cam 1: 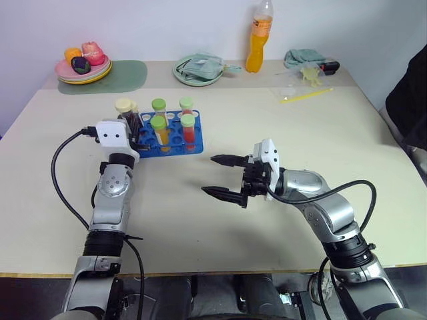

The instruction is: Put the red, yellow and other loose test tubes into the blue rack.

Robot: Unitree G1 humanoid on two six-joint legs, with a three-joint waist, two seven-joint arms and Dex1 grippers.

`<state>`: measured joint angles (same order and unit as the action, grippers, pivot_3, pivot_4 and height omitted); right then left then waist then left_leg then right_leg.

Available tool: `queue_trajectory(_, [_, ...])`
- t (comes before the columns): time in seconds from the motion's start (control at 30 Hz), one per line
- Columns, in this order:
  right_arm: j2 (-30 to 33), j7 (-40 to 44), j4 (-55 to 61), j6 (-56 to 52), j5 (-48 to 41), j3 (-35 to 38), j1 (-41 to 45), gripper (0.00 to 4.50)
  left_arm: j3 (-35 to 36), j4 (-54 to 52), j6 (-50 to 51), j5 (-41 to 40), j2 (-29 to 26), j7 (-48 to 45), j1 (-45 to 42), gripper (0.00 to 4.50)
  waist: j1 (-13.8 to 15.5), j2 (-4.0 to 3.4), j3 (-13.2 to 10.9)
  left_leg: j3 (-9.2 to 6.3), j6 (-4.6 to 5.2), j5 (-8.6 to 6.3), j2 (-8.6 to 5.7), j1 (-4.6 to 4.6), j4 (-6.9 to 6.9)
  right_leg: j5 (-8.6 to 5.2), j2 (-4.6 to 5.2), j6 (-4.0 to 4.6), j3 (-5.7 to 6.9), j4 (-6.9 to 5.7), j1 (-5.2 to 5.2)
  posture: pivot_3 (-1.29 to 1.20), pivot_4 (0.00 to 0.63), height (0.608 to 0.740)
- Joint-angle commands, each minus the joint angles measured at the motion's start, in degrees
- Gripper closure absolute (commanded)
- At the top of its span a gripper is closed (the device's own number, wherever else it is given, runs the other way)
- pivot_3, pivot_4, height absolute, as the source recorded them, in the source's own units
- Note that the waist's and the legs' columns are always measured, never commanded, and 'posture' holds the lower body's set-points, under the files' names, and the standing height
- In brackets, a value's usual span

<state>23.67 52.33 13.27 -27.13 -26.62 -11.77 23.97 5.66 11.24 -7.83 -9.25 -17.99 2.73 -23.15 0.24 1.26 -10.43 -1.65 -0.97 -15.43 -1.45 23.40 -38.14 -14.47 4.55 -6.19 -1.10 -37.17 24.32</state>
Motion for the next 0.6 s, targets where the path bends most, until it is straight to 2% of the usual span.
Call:
queue_trajectory(0.03, [0.0,0.2,1.7,0.9,-0.4,0.9,0.3,0.0,1.3,-3.6,0.5,1.5,0.8,0.5,0.8,3.76,0.0,0.0,0.0,0.0,0.0,0.0,0.0,0.0,0.0,0.0,0.0,0.0,0.0,0.0,0.0,0.0,0.15,0.729])
queue_trajectory(0.6, [-0.3,0.9,1.2,1.3,0.0,0.7,0.4,0.0,2.9,-5.3,3.0,2.1,5.2,-0.7,1.7,3.76,0.3,0.0,0.0,-0.01,0.0,0.0,-0.01,-0.01,-0.02,0.01,0.0,-0.01,0.0,-0.02,-0.02,0.0,0.15,0.729])
